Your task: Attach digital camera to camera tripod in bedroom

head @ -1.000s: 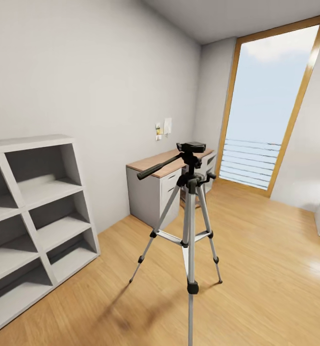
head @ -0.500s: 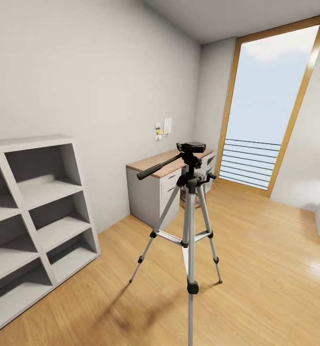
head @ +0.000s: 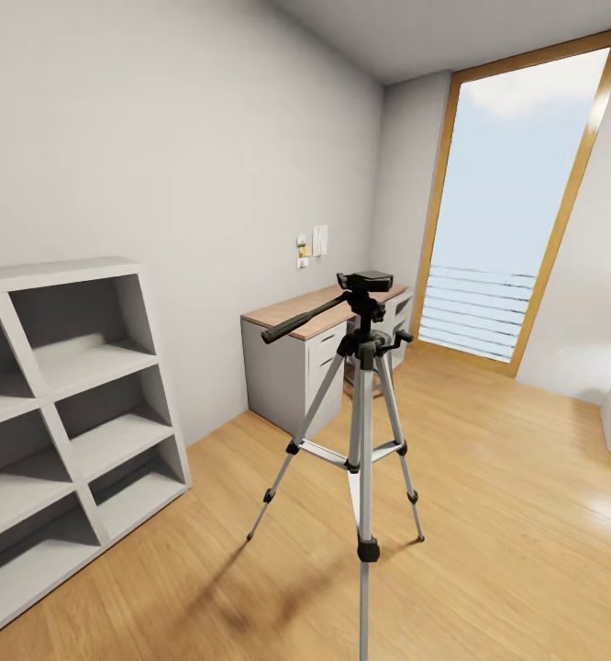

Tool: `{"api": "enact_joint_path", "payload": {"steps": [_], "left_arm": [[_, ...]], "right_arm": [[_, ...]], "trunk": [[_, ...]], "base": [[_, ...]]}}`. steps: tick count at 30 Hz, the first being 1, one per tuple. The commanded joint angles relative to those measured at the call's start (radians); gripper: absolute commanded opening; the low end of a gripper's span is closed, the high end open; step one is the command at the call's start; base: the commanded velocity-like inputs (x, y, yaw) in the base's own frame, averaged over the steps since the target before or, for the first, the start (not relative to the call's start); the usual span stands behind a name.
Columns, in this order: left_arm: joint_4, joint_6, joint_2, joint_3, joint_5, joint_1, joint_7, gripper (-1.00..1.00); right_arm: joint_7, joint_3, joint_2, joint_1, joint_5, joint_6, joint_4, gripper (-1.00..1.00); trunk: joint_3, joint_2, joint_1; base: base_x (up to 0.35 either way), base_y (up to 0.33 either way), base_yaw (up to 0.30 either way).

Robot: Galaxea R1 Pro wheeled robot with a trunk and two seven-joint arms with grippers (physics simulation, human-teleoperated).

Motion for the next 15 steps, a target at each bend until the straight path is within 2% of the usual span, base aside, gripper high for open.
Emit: {"api": "enact_joint_path", "payload": {"steps": [1,2,3,6,7,8,10,12,13,15], "left_arm": [[-0.001,-0.001,-0.001,0.006,0.001,0.0,0.0,1.0],[-0.001,-0.001,-0.001,0.006,0.001,0.0,0.0,1.0],[-0.001,-0.001,-0.002,0.006,0.001,0.0,0.0,1.0],[-0.001,-0.001,-0.002,0.005,0.001,0.0,0.0,1.0],[-0.001,-0.001,-0.002,0.005,0.001,0.0,0.0,1.0],[-0.001,-0.001,-0.002,0.005,0.001,0.0,0.0,1.0],[-0.001,-0.001,-0.002,0.005,0.001,0.0,0.0,1.0],[-0.001,-0.001,-0.003,0.005,0.001,0.0,0.0,1.0],[-0.001,-0.001,-0.003,0.004,0.001,0.0,0.0,1.0],[-0.001,-0.001,-0.003,0.004,0.001,0.0,0.0,1.0]], "right_arm": [[-0.015,-0.001,0.0,-0.001,0.008,0.012,-0.04,1.0],[-0.037,-0.002,0.0,-0.008,0.007,0.058,-0.125,1.0],[-0.06,-0.003,-0.001,-0.03,0.005,0.155,-0.244,1.0],[-0.073,-0.006,-0.003,-0.09,0.001,0.285,-0.362,1.0],[-0.076,-0.01,-0.011,-0.155,-0.004,0.359,-0.409,1.0],[-0.075,-0.014,-0.016,-0.202,-0.009,0.393,-0.428,1.0],[-0.063,-0.02,-0.023,-0.27,-0.018,0.423,-0.453,1.0],[-0.042,-0.022,-0.034,-0.312,-0.023,0.436,-0.47,1.0],[0.01,-0.025,-0.062,-0.361,-0.029,0.455,-0.504,1.0],[0.053,-0.026,-0.082,-0.385,-0.031,0.474,-0.532,1.0]], "trunk": [[-0.001,0.0,0.0],[-0.001,0.0,0.0],[-0.001,0.0,0.0],[-0.001,0.0,0.0],[-0.001,0.0,0.0],[-0.001,0.0,0.0],[-0.001,0.0,0.0],[-0.001,0.0,0.0],[-0.001,0.0,0.0],[-0.001,0.0,0.0]], "base": [[0.0,0.0,0.0],[0.0,0.0,0.0],[0.0,0.0,0.0],[0.0,0.0,0.0],[0.0,0.0,0.0],[0.0,0.0,0.0],[0.0,0.0,0.0],[0.0,0.0,0.0],[0.0,0.0,0.0],[0.0,0.0,0.0]]}}
